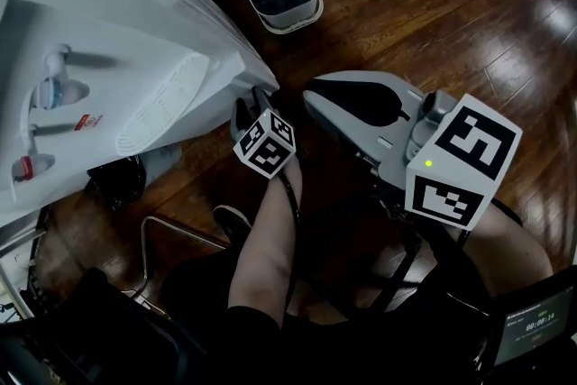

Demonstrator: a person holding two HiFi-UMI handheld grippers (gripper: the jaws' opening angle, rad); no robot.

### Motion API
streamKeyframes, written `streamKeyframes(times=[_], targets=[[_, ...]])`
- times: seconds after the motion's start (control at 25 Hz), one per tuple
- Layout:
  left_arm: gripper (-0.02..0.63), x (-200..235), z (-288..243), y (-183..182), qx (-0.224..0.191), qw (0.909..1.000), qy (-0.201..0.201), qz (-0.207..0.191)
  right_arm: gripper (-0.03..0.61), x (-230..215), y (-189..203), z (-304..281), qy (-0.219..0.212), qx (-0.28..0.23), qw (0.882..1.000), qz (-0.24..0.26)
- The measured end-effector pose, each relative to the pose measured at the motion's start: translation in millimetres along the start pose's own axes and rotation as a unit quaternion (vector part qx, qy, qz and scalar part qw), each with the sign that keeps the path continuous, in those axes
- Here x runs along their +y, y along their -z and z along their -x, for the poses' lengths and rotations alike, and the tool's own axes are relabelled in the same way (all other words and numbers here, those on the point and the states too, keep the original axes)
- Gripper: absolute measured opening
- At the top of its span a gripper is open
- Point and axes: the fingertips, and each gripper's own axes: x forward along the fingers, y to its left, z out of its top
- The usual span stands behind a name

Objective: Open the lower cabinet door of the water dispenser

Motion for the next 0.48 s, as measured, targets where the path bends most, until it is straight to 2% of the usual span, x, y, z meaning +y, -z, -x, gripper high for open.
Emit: streamKeyframes(times=[0.28,0.32,0.4,0.48], targets=[[0.193,2.4,-2.1,-1.7,-0.013,0.9998,-0.006,-0.011,0.015,-1.9,-0.1,7.1,0.002,-0.004,1.000,-0.003],[0.193,1.5,-1.4,-0.9,-0.014,0.9996,-0.006,-0.024,0.015,-2.0,0.0,7.1,0.002,-0.004,1.000,-0.004],[0.202,0.4,-0.3,3.8,-0.020,0.9968,0.004,-0.077,0.015,-2.9,-0.2,7.3,0.002,-0.005,1.000,-0.008],[0.161,2.0,-0.7,12.4,-0.023,0.9912,0.015,-0.130,0.015,-3.9,2.4,7.9,0.004,-0.002,1.000,-0.013]])
